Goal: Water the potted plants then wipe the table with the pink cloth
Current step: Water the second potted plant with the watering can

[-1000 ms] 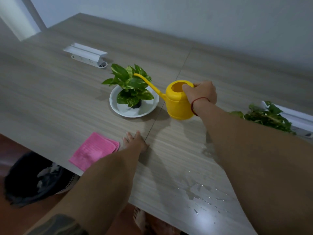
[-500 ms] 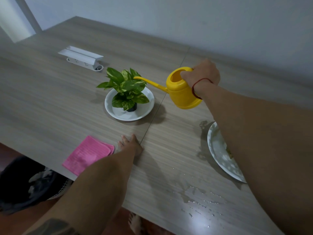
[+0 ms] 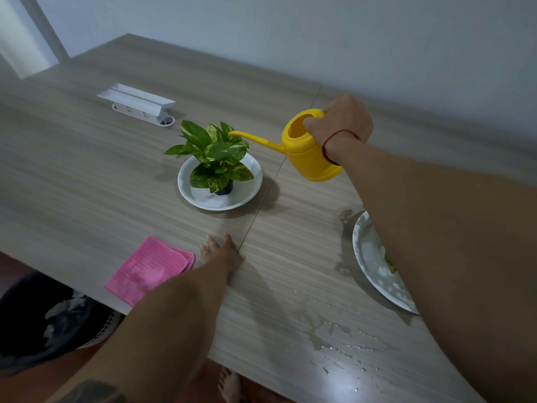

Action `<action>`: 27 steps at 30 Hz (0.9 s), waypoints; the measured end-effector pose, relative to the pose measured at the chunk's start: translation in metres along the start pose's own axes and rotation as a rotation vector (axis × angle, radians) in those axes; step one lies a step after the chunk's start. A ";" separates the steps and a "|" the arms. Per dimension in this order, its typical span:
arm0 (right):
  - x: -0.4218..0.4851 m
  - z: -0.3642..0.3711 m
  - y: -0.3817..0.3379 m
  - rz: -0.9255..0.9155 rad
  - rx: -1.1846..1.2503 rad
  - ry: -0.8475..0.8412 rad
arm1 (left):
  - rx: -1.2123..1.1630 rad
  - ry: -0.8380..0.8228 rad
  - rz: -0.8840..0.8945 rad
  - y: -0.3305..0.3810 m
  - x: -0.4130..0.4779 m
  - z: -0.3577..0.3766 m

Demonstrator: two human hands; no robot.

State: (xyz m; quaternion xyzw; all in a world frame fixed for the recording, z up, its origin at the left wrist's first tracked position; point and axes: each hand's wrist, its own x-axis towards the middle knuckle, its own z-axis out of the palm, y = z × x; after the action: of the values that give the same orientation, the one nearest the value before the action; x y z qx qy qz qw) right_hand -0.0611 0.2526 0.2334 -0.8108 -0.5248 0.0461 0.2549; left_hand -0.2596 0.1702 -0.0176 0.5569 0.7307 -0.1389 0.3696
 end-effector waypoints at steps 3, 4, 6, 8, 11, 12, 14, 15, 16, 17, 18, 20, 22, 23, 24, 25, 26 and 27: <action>0.001 -0.002 -0.004 -0.017 -0.005 0.020 | -0.049 -0.003 -0.006 0.003 -0.005 -0.003; 0.001 -0.002 -0.005 -0.024 -0.008 0.023 | -0.065 -0.003 -0.012 0.004 -0.006 -0.004; 0.000 -0.002 -0.007 -0.030 -0.004 0.024 | -0.080 0.000 -0.015 0.005 -0.009 -0.005; -0.001 -0.001 -0.008 -0.036 -0.004 0.019 | -0.084 0.004 -0.008 0.005 -0.012 -0.006; -0.004 0.000 -0.011 -0.051 -0.010 0.002 | -0.076 0.009 0.012 0.004 -0.013 -0.005; -0.005 0.000 -0.013 -0.054 -0.009 -0.004 | -0.072 0.013 0.017 0.003 -0.014 -0.005; -0.006 0.000 -0.014 -0.057 -0.005 -0.010 | -0.063 0.017 0.026 0.000 -0.014 -0.004; -0.007 0.000 -0.014 -0.058 -0.003 -0.011 | -0.058 0.017 0.030 -0.001 -0.014 -0.004; -0.008 0.001 -0.014 -0.059 -0.004 -0.011 | -0.053 0.016 0.035 -0.001 -0.015 -0.004; -0.008 0.001 -0.013 -0.060 -0.006 -0.012 | -0.050 0.017 0.039 -0.002 -0.015 -0.003; -0.009 0.001 -0.013 -0.058 -0.009 -0.013 | -0.052 0.021 0.042 -0.002 -0.016 -0.002; -0.009 0.003 -0.011 -0.047 -0.021 -0.011 | -0.063 0.028 0.046 -0.003 -0.017 0.000; -0.010 0.004 -0.009 -0.037 -0.033 0.001 | -0.064 0.031 0.050 -0.004 -0.017 0.002; -0.010 0.004 -0.009 -0.032 -0.034 0.011 | -0.065 0.031 0.050 -0.005 -0.017 0.002; -0.011 0.004 -0.009 -0.027 -0.032 0.019 | -0.067 0.029 0.050 -0.005 -0.017 0.003; -0.011 0.004 -0.010 -0.023 -0.026 0.022 | -0.068 0.026 0.049 -0.005 -0.017 0.003; -0.011 0.004 -0.011 -0.022 -0.017 0.022 | -0.068 0.023 0.049 -0.005 -0.016 0.003; -0.011 0.004 -0.013 -0.023 -0.008 0.019 | -0.070 0.020 0.048 -0.005 -0.016 0.002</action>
State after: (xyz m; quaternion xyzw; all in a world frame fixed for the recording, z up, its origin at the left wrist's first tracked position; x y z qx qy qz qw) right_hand -0.0777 0.2482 0.2338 -0.8062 -0.5318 0.0335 0.2572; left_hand -0.2620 0.1558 -0.0096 0.5623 0.7253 -0.0990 0.3847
